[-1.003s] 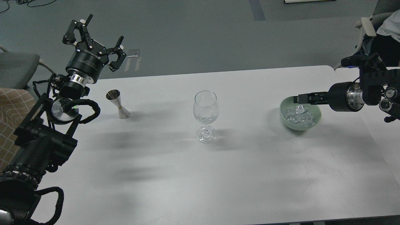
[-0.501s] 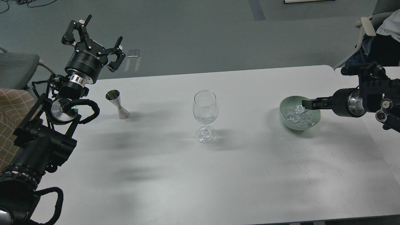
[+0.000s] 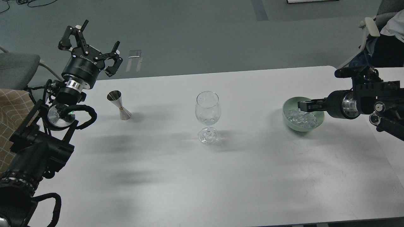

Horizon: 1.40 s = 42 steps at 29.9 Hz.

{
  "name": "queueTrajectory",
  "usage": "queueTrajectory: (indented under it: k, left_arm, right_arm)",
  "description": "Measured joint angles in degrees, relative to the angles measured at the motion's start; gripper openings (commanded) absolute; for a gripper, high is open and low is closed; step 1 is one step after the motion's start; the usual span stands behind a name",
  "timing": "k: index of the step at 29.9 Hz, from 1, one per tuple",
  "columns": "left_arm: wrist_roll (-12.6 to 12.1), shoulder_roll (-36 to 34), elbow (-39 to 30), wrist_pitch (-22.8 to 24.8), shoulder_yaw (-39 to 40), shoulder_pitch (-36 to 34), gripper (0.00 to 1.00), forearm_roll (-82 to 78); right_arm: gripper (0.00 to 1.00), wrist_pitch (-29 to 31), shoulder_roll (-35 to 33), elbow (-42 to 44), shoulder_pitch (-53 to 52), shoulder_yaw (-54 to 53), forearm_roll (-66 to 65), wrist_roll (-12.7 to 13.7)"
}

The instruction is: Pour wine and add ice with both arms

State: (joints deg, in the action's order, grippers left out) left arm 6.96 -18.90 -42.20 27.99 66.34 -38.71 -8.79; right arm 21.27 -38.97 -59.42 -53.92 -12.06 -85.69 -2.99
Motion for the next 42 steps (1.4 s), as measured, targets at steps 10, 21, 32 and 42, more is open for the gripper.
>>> queueTrajectory:
  k: [10,21,32,42]
  left_arm:
    - [0.06,-0.06,-0.01,0.02,0.11,0.61,0.98,0.00]
    - [0.07,0.17,-0.01,0.02,0.10,0.92,0.98,0.03]
    - [0.03,-0.07,0.11,0.02,0.02,1.64,0.98,0.07]
    - [0.04,-0.02,0.44,0.01,0.09,1.71,0.98,0.09]
  right_arm:
    - [0.52,0.28,2.15,0.02,-0.15,1.54,-0.09,0.26]
    - [0.52,0.29,1.42,-0.03,-0.26,2.13,-0.05,0.27]
    - [0.50,0.45,0.85,-0.07,0.64,2.22,-0.03,0.27]
    - [0.49,0.06,1.18,0.10,0.69,2.14,-0.18,0.35]
